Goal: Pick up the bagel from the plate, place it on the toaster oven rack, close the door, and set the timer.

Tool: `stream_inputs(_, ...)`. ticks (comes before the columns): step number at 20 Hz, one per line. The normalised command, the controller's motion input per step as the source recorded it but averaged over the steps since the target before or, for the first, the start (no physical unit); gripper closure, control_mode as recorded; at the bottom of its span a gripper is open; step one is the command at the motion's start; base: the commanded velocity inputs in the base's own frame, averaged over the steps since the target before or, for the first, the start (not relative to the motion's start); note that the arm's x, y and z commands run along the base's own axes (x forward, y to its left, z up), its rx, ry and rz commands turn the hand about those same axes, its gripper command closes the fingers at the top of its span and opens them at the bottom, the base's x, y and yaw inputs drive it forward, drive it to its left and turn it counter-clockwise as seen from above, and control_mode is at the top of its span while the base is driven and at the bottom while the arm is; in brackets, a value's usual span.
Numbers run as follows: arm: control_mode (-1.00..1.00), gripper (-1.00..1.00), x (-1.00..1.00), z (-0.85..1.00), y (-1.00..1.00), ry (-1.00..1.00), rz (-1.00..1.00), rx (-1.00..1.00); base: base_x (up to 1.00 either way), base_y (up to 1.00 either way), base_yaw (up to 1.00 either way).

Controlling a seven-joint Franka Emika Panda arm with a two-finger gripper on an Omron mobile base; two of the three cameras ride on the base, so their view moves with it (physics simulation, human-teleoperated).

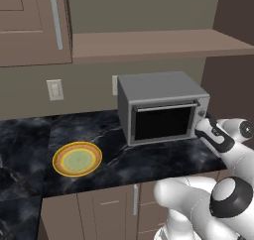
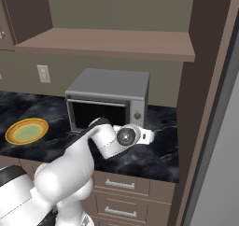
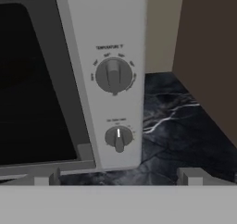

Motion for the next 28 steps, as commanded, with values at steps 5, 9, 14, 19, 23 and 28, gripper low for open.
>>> stream_inputs(5, -1.00, -1.00, 0.04, 0.00, -0.08, 0.00, 0.00, 0.00, 0.00, 0.00, 0.00)
stream_inputs(9, -1.00, -1.00, 0.12, 0.00, -0.03, 0.00, 0.00, 0.00, 0.00, 0.00, 0.00)
stream_inputs(14, -1.00, -1.00, 0.13, 0.00, -0.09, 0.00, 0.00, 0.00, 0.00, 0.00, 0.00)
stream_inputs(19, -1.00, -1.00, 0.09, -0.05, -0.14, 0.00, 0.00, 0.00, 0.00, 0.00, 0.00)
stream_inputs(23, -1.00, -1.00, 0.00, -0.19, -0.02, 0.00, 0.00, 0.00, 0.00, 0.00, 0.00)
stream_inputs(28, -1.00, -1.00, 0.00, -0.20, 0.00, -0.01, 0.00, -0.01, 0.00, 0.00, 0.00)
